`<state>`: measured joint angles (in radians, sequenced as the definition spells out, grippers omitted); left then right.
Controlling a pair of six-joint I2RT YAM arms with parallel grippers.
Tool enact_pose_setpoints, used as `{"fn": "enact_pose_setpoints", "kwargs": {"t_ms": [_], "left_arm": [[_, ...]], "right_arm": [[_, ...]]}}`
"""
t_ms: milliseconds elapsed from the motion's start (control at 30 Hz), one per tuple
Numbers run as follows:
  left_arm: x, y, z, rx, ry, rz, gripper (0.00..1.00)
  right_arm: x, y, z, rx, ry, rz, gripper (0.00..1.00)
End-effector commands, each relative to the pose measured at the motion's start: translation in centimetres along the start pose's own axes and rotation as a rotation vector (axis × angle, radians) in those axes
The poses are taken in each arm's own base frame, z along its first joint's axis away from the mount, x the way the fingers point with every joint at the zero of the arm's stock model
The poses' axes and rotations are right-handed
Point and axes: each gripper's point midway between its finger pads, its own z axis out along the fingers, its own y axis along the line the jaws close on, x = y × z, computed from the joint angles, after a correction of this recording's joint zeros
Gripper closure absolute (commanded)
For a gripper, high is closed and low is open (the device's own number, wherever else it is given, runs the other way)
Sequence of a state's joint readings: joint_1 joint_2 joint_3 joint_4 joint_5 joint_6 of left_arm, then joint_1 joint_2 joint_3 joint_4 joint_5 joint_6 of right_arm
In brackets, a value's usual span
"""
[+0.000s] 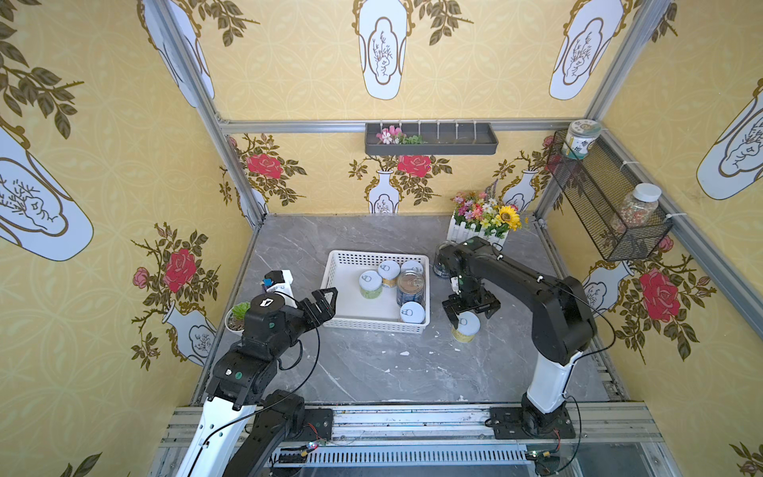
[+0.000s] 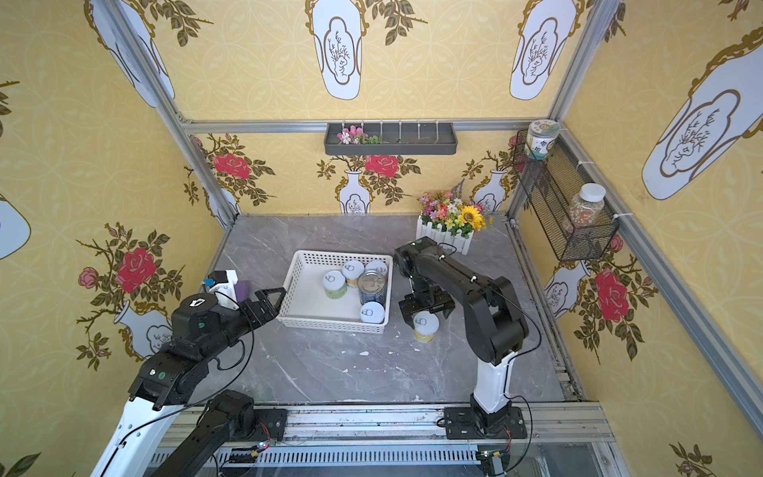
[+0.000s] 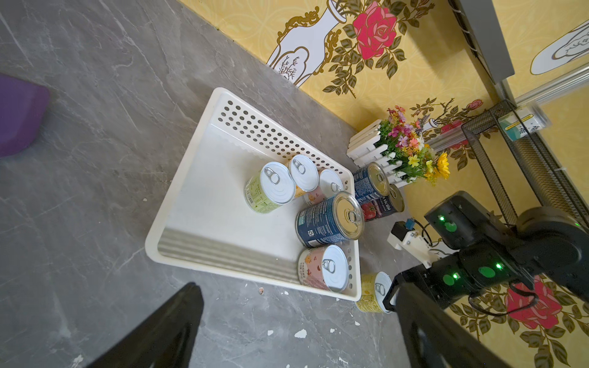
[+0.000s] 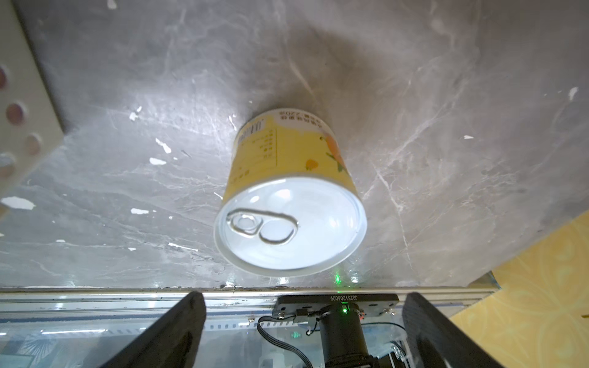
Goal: Put the canned food in the basket
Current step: Place the canned food at the center of the board, then pick up the canned food from the center of the board.
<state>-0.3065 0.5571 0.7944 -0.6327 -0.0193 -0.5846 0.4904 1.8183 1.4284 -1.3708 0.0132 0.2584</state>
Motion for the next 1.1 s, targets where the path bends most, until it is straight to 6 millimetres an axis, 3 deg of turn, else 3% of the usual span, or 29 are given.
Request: {"fn": "enact_pose_setpoints", "kwargs": {"t_ms": [0, 67, 267, 433, 633, 867, 1067], "left_arm": [[-0.2, -0.6, -0.2, 0.033, -0.015, 0.007, 0.00], [-0.3, -0.5, -0.2, 0.033, -0.018, 0.005, 0.00], [-0.2, -0.5, -0.3, 0.035, -0.019, 0.004, 0.00], [-0.2, -0.7, -0.4, 0.047, -0.022, 0.007, 0.00], [-0.2, -0.9, -0.4, 0.057, -0.022, 0.011, 0.00], [-0.2, -0.9, -0.5, 0.060, -0.024, 0.010, 0.00], [-0.3, -0.9, -0.5, 0.057, -0.024, 0.011, 0.00]], "right_arm": [[-1.1, 1.5, 1.0, -0.086, -0.102, 0.011, 0.02], [-1.0, 2.7, 2.0, -0.099, -0.107, -0.015, 0.02], [-2.1, 3.0, 2.7, -0.103, -0.126, -0.007, 0.03], [-2.7, 1.3, 3.1, -0.041, -0.121, 0.024, 0.03], [-3.3, 0.9, 2.8, -0.041, -0.144, 0.033, 0.01], [-3.3, 1.0, 2.8, -0.054, -0.140, 0.034, 0.26], [-2.6, 1.0, 0.9, -0.021, -0.177, 0.044, 0.34]]}}
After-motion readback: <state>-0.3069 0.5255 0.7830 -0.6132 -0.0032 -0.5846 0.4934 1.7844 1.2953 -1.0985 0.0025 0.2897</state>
